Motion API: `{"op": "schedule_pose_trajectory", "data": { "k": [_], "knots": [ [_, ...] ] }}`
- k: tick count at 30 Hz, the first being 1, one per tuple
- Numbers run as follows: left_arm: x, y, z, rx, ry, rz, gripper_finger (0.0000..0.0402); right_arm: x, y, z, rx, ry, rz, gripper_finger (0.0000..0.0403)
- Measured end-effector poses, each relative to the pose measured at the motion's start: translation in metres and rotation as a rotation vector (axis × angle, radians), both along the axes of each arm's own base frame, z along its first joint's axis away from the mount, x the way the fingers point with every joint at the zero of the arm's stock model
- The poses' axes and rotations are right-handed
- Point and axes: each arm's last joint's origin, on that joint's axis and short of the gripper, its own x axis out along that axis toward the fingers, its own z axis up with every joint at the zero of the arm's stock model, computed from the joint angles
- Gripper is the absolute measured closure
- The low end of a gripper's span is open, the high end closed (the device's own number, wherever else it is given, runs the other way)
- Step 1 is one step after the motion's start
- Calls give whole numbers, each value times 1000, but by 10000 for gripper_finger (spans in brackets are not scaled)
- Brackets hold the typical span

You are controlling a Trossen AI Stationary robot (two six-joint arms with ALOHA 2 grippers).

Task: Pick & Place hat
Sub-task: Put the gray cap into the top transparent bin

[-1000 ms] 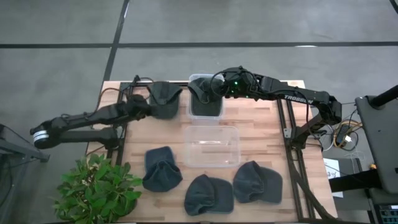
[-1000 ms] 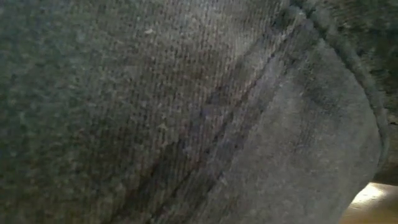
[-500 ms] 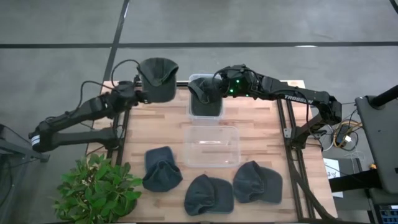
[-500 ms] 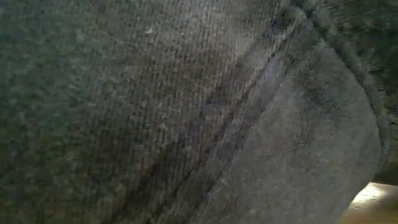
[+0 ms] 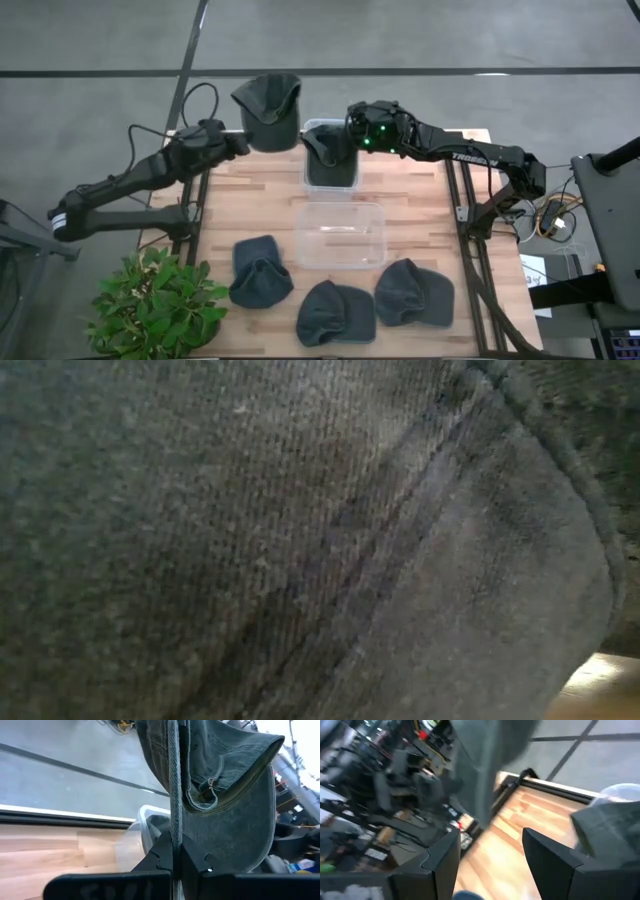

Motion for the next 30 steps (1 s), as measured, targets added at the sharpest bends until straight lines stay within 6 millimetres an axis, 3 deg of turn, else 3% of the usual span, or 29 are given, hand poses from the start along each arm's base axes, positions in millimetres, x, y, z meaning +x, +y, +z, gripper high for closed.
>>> {"op": "schedule_pose_trajectory", "data": {
  "k": [12, 22, 30],
  "knots": [
    [29, 7, -3, 6, -32, -73, 395, 1, -10, -3, -35, 9, -147, 195],
    [54, 10, -13, -28, -11, -132, 395, 7, -14, -13, -11, 28, -130, 195],
    [63, 13, -8, -11, -1, -148, 395, 6, -15, -17, 11, 76, -122, 208]
  ]
}}
